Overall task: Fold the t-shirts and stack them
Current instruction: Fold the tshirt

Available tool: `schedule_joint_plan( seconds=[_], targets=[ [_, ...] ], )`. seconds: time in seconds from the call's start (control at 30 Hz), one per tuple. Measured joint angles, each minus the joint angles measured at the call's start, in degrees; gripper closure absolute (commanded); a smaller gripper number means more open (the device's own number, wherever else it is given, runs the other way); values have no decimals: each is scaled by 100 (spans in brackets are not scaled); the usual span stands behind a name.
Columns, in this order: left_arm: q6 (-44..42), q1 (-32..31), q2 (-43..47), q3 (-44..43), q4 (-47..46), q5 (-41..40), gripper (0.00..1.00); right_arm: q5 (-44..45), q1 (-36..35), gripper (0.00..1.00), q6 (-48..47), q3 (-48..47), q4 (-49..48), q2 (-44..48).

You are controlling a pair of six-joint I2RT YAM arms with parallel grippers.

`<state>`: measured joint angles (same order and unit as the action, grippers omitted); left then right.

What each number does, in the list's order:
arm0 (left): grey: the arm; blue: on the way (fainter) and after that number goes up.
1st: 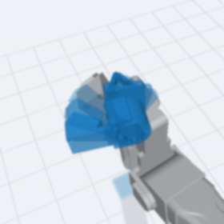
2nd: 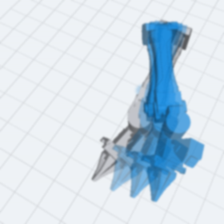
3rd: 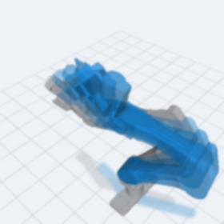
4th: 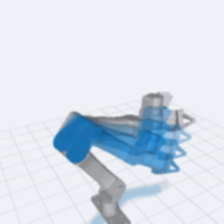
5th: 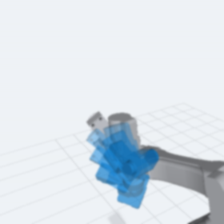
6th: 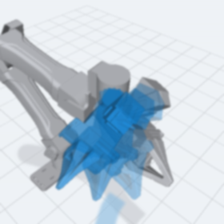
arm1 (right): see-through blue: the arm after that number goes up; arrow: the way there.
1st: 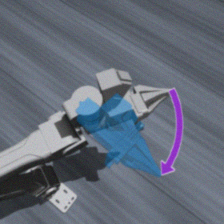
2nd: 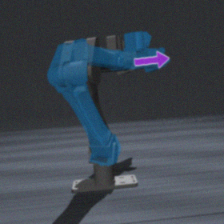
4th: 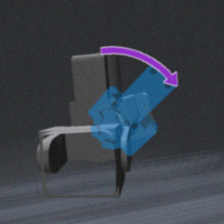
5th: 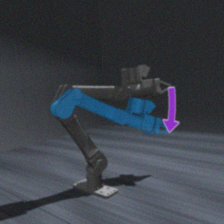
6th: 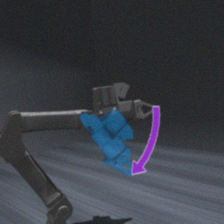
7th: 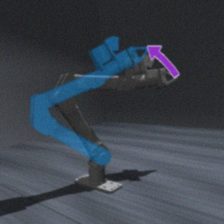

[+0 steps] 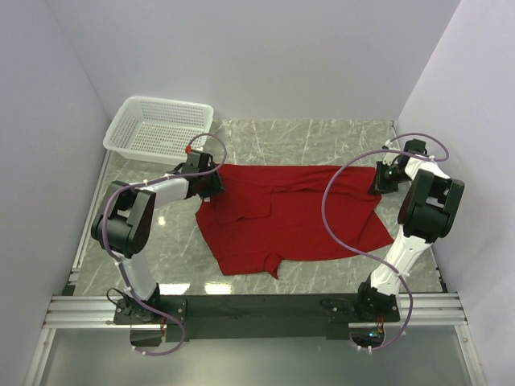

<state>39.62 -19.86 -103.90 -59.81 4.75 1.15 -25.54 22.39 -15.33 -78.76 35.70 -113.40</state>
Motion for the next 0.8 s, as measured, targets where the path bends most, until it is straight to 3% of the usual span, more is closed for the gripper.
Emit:
schedule_joint_plan(
  seconds=[0.8],
  targets=[
    [-177, -2, 0, 76, -109, -2, 52, 17, 103, 98, -632, -363, 90, 262]
  ],
)
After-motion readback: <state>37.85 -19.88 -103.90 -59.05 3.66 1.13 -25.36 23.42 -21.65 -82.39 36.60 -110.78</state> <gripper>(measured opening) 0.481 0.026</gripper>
